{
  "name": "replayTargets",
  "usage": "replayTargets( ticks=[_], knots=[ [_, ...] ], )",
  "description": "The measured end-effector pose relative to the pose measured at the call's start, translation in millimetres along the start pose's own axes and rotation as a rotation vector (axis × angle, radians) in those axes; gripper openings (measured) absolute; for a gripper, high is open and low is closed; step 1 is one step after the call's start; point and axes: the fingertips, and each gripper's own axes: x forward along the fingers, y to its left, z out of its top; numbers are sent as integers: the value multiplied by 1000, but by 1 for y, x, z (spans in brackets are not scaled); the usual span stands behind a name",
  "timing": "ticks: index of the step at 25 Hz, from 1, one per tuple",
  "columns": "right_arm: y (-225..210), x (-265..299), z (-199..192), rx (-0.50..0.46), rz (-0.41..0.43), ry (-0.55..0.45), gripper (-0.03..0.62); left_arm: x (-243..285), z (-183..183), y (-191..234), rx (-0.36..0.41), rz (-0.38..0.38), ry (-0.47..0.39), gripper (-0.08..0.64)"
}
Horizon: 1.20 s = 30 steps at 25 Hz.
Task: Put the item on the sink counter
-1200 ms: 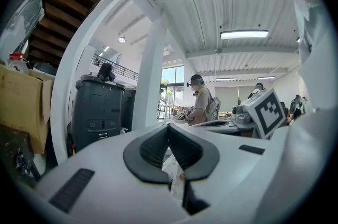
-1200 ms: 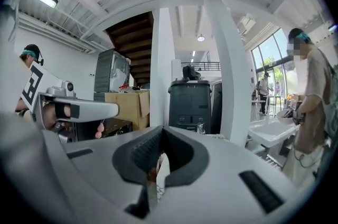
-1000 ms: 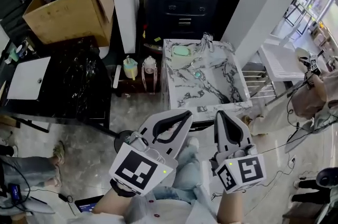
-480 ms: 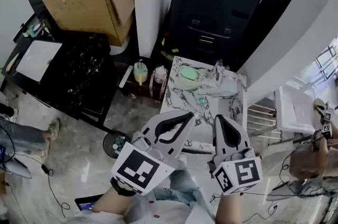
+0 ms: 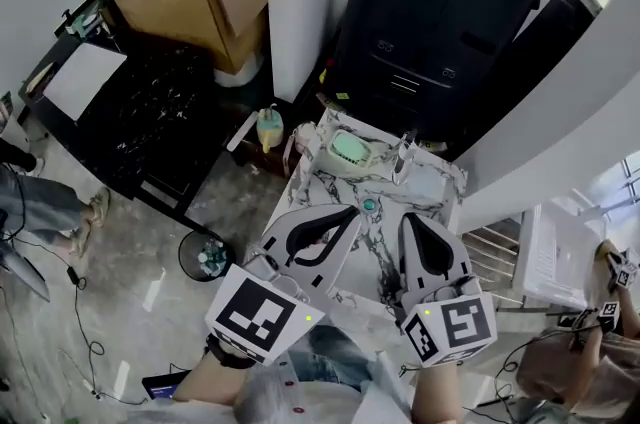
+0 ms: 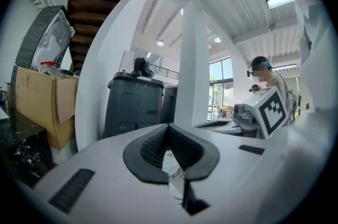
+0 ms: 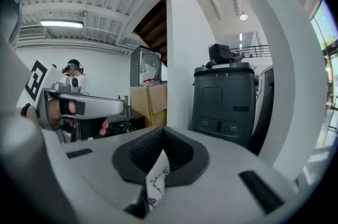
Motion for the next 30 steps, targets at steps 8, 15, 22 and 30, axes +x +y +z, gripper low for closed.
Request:
replayTargets(
  ticks=[8,15,22,30],
  knots=[
    [-32,18,-5,17,19,11,9,35,-5,1,9,10,32,14],
    [-48,36,-3,27,4,18,9,59,-4,19,-9,10,40,14],
    [-73,48,-15,39,-22,48,9,79,-20,26,-28,5,76,14],
    [-97,62,-37,48,-44,107,9,97,-42,35,-58,8,116,14]
  ],
)
